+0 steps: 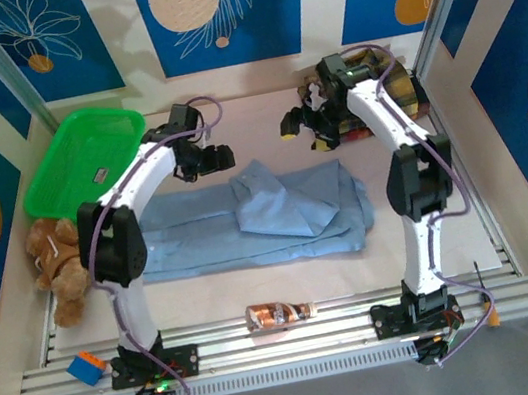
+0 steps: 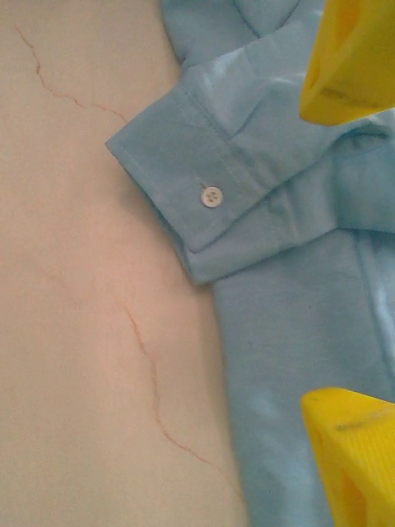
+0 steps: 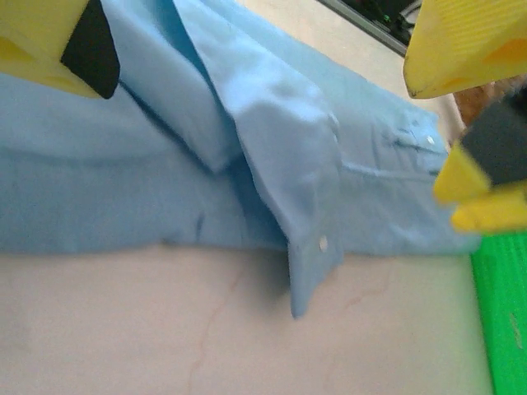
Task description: Fold and stack the long sleeve shirts
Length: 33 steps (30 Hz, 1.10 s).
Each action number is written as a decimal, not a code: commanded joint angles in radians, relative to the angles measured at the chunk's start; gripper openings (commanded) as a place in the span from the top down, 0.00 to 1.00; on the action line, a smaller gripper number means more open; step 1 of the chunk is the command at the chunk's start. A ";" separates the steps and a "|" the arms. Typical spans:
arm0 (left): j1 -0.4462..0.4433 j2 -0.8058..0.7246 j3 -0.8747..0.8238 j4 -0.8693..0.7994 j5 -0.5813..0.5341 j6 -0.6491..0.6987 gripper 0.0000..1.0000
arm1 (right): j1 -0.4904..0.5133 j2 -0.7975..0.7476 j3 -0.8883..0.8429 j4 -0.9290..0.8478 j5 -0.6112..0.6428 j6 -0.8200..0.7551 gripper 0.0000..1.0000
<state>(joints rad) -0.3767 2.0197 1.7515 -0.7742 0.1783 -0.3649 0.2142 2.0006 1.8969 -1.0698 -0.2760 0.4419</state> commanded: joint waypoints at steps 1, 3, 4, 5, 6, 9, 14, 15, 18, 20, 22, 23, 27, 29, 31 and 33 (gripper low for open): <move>-0.022 0.109 0.131 -0.128 0.023 0.167 0.23 | 0.030 -0.134 -0.173 0.041 0.033 -0.035 0.06; -0.032 0.166 0.192 -0.137 0.017 0.193 0.27 | 0.048 -0.206 -0.271 0.066 0.013 -0.026 0.05; -0.038 0.195 0.221 -0.134 0.012 0.204 0.28 | 0.057 -0.232 -0.312 0.070 0.010 -0.023 0.05; -0.042 0.219 0.241 -0.130 0.012 0.211 0.30 | 0.064 -0.252 -0.342 0.070 0.008 -0.017 0.05; -0.046 0.246 0.269 -0.132 0.011 0.215 0.32 | 0.069 -0.268 -0.373 0.070 0.003 -0.012 0.05; -0.053 0.322 0.343 -0.146 0.025 0.227 0.35 | 0.085 -0.310 -0.435 0.070 0.000 0.000 0.05; -0.069 0.416 0.450 -0.183 0.015 0.267 0.36 | 0.102 -0.333 -0.468 0.064 0.003 0.005 0.05; -0.069 0.435 0.470 -0.192 0.016 0.273 0.37 | 0.105 -0.336 -0.470 0.064 0.003 0.005 0.05; -0.073 0.473 0.502 -0.209 0.015 0.292 0.38 | 0.114 -0.338 -0.474 0.059 0.008 0.009 0.05; -0.077 0.484 0.506 -0.208 0.013 0.301 0.40 | 0.119 -0.339 -0.481 0.058 0.015 0.009 0.05; -0.082 0.495 0.505 -0.203 0.033 0.306 0.46 | 0.125 -0.342 -0.493 0.060 0.015 0.014 0.05; -0.084 0.500 0.505 -0.201 0.040 0.309 0.50 | 0.127 -0.344 -0.499 0.063 0.018 0.015 0.05; -0.093 0.516 0.494 -0.205 0.081 0.323 0.68 | 0.130 -0.347 -0.517 0.068 0.030 0.027 0.06; -0.092 0.504 0.469 -0.195 0.093 0.330 0.76 | 0.129 -0.349 -0.523 0.075 0.032 0.032 0.06; -0.092 0.487 0.449 -0.188 0.097 0.338 0.84 | 0.130 -0.349 -0.529 0.081 0.038 0.038 0.06; -0.088 0.476 0.451 -0.186 0.104 0.342 0.94 | 0.129 -0.347 -0.532 0.089 0.042 0.043 0.06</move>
<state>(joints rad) -0.4534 2.5072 2.2227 -0.9356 0.2333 -0.0433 0.3405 1.6791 1.3762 -0.9901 -0.2386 0.4660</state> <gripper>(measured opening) 0.077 0.940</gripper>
